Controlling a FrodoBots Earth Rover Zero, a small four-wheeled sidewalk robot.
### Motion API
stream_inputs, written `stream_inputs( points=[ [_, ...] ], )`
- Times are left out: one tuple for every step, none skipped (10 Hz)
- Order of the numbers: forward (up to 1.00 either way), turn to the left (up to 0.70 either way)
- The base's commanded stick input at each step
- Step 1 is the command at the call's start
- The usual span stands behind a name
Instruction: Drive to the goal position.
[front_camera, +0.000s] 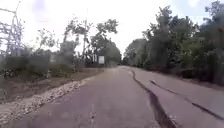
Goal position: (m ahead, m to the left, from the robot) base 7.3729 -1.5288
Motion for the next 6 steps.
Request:
stream_inputs(
  points=[
    [1.00,0.00],
    [1.00,0.00],
    [1.00,0.00],
    [1.00,0.00],
    [1.00,0.00],
    [1.00,0.00]
  ],
)
